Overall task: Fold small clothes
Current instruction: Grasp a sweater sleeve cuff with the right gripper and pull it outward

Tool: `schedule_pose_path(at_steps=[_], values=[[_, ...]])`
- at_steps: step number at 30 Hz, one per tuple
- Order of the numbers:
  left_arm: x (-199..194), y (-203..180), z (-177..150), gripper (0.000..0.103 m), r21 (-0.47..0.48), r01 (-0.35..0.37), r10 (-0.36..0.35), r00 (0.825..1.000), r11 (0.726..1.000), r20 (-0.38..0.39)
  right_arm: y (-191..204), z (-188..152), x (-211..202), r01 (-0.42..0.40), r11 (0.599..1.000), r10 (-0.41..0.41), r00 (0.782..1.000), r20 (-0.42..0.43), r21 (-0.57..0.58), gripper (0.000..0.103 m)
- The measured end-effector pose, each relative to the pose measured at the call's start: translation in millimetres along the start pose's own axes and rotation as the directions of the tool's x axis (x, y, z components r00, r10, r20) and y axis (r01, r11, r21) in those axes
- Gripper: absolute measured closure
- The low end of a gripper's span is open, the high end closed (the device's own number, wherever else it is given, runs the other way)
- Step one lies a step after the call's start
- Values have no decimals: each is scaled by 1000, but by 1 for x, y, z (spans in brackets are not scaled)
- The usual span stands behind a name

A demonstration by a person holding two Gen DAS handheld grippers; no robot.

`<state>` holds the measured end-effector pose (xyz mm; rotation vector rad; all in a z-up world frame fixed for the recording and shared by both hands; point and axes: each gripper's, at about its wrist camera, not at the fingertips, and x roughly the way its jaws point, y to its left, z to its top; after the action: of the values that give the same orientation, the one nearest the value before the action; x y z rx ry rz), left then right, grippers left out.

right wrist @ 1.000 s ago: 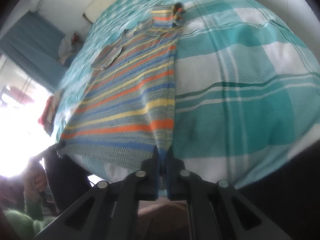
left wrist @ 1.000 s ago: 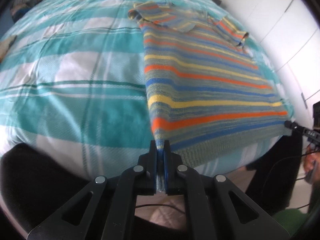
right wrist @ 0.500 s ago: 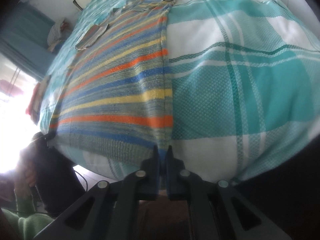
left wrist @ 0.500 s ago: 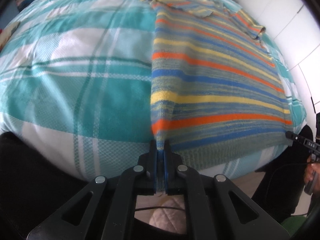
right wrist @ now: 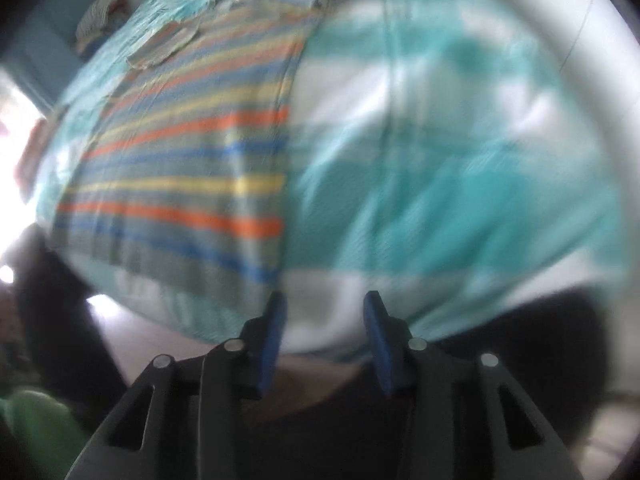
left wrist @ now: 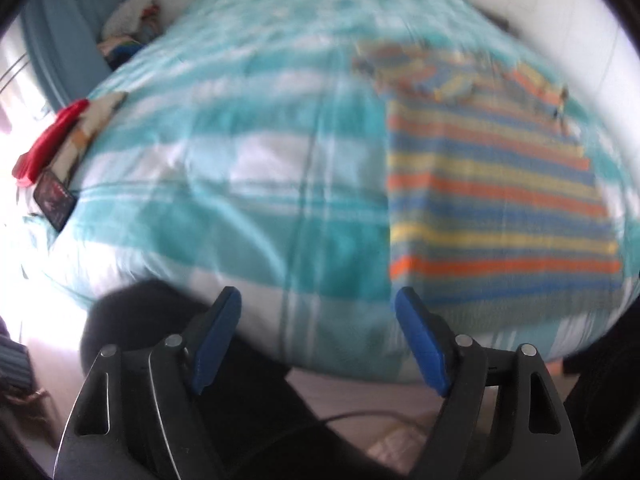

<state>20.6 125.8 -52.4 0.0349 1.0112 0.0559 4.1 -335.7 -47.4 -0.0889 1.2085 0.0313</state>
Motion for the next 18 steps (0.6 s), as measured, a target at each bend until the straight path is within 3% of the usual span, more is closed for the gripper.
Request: schedule_pose_path(at_steps=[2,5,8,9,10,12,14,16,18], values=[[-7,1,16,9,-53,73,-68,994,996,88,1,36,-24,78,993,-67,990,122,-85,48],[3,-18,41,9,-85,200,-181,966,976,187,15,91,-33,128,968,-64,959,278,-217,37],[28,-41,46,9,-76,352,-312,896,933,316,34,147,-6,59,926,67,946,317,-372,35],[37,-49,45,9,-67,374,-332,882,925,336,42,168,13,26,908,111,947,302,-418,36],[48,-55,41,9,-59,378,-337,878,924,339,47,181,28,17,896,125,949,289,-444,36],[67,-66,38,9,-82,348,-317,912,934,259,63,208,65,1,873,140,957,253,-487,36],[79,-63,33,9,-115,390,-363,910,914,201,74,225,92,-21,866,155,961,228,-500,41],[81,-55,28,9,-150,389,-358,912,909,200,85,239,121,-30,866,158,963,217,-499,50],[83,-50,28,9,-174,373,-338,919,911,203,88,249,150,-17,873,136,968,209,-488,51]])
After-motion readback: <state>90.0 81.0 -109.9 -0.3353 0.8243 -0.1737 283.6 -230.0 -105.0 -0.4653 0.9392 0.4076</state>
